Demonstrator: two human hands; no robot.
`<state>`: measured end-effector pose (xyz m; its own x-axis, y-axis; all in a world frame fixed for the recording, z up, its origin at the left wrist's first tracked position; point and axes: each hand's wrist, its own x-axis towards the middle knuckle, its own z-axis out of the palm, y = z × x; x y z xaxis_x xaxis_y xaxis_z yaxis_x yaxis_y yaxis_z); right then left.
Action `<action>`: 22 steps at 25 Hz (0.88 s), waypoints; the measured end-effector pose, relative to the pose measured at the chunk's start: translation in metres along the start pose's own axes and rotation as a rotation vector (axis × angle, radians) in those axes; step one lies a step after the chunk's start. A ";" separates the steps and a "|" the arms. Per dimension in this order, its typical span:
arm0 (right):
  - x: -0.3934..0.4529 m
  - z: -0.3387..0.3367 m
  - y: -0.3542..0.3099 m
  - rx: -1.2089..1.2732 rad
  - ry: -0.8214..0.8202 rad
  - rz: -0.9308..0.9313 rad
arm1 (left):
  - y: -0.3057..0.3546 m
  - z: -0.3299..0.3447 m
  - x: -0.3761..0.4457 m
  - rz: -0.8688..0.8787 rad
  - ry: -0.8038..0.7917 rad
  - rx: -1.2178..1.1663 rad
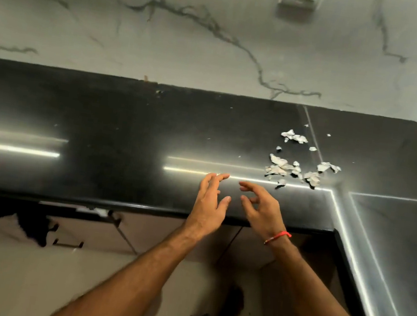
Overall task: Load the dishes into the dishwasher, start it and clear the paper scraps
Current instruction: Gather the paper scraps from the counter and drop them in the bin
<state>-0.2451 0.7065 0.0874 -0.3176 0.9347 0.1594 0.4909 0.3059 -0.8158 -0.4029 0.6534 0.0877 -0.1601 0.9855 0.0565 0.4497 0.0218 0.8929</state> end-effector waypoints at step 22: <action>0.129 -0.130 0.141 -0.146 -0.041 0.359 | 0.018 0.142 0.222 0.050 -0.445 0.334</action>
<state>-0.1113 0.8938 0.0652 -0.1350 0.9799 -0.1469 0.6861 -0.0146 -0.7274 -0.3059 0.8960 0.0527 0.2230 0.9610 -0.1634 0.7125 -0.0463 0.7001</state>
